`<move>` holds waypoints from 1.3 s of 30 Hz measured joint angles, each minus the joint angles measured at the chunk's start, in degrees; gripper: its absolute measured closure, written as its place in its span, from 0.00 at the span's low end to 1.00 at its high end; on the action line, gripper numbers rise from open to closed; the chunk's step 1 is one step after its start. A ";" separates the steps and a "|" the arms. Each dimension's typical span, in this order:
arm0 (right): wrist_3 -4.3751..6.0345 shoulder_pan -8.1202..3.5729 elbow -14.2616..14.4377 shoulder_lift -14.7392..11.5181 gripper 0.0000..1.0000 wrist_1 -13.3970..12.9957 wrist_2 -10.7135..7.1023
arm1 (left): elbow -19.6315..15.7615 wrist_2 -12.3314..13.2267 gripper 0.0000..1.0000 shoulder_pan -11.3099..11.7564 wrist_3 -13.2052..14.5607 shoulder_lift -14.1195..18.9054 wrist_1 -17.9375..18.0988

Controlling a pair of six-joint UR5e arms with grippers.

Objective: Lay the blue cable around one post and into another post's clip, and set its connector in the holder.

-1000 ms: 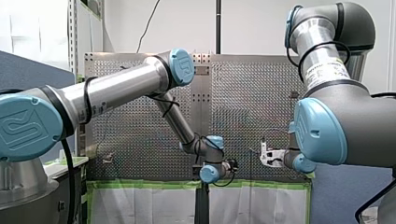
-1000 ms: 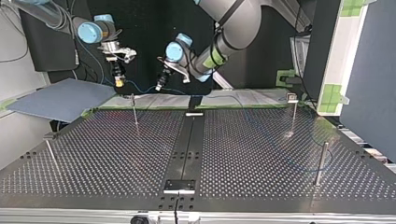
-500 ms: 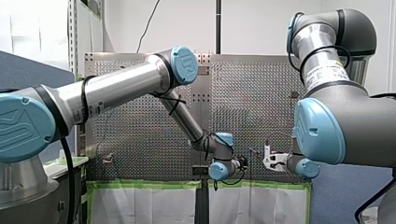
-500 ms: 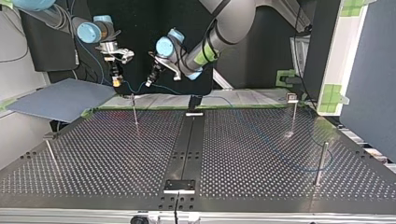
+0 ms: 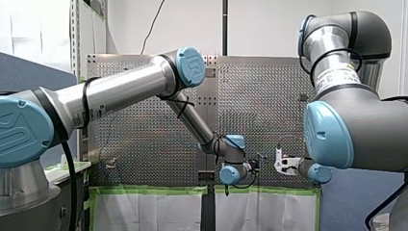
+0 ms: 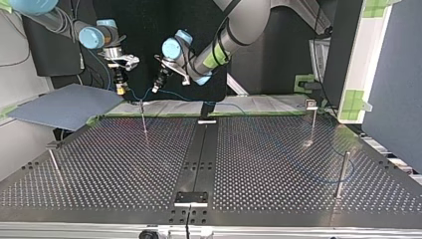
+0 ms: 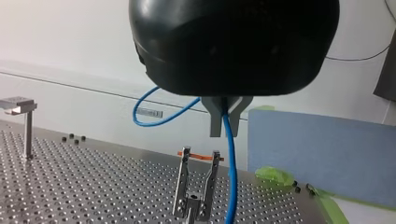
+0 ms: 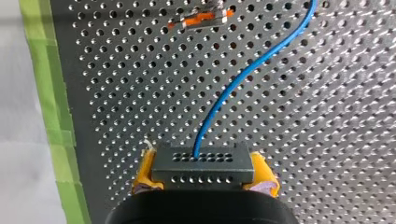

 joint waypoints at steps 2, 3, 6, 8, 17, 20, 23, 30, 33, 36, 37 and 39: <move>-0.12 -0.18 -0.69 0.85 0.99 0.62 -0.10 | 0.01 -0.20 1.00 0.07 -0.31 -0.01 -0.07; -0.22 -0.25 -0.96 1.24 0.99 0.85 -0.12 | 0.02 -0.25 1.00 0.12 -0.43 -0.01 -0.08; -0.40 -0.44 -1.52 2.26 0.99 1.24 -0.15 | 0.04 -0.35 1.00 0.36 -0.76 -0.01 -0.14; -0.42 -0.57 -1.83 2.58 0.99 1.47 -0.16 | 0.03 -0.36 1.00 0.56 -1.09 -0.01 -0.16; -0.28 -1.40 -3.34 2.81 0.99 2.74 -0.16 | 0.00 -0.44 1.00 1.46 -2.03 -0.02 -0.20; -0.20 -1.63 -3.76 2.82 0.99 3.08 -0.15 | 0.01 -0.44 1.00 1.74 -2.12 -0.06 -0.20; -0.14 -1.89 -4.02 2.82 0.99 3.08 -0.12 | 0.00 -0.40 1.00 1.91 -2.14 -0.07 -0.20; 0.03 -2.39 -5.28 2.90 0.99 3.83 -0.12 | 0.03 -0.37 1.00 2.20 -2.15 -0.10 -0.20; 0.00 -2.55 -5.77 2.93 0.99 4.31 -0.13 | 0.05 -0.35 1.00 2.43 -2.17 -0.10 -0.20; 0.02 -2.66 -5.97 2.97 0.99 4.38 -0.13 | 0.04 -0.31 1.00 2.57 -2.28 -0.11 -0.20; 0.03 -2.68 -6.03 2.98 0.99 4.40 -0.12 | 0.05 -0.30 1.00 2.58 -2.32 -0.11 -0.20; 0.04 -2.72 -6.24 2.99 0.99 4.56 -0.13 | 0.17 -0.27 1.00 2.62 -2.37 -0.10 -0.20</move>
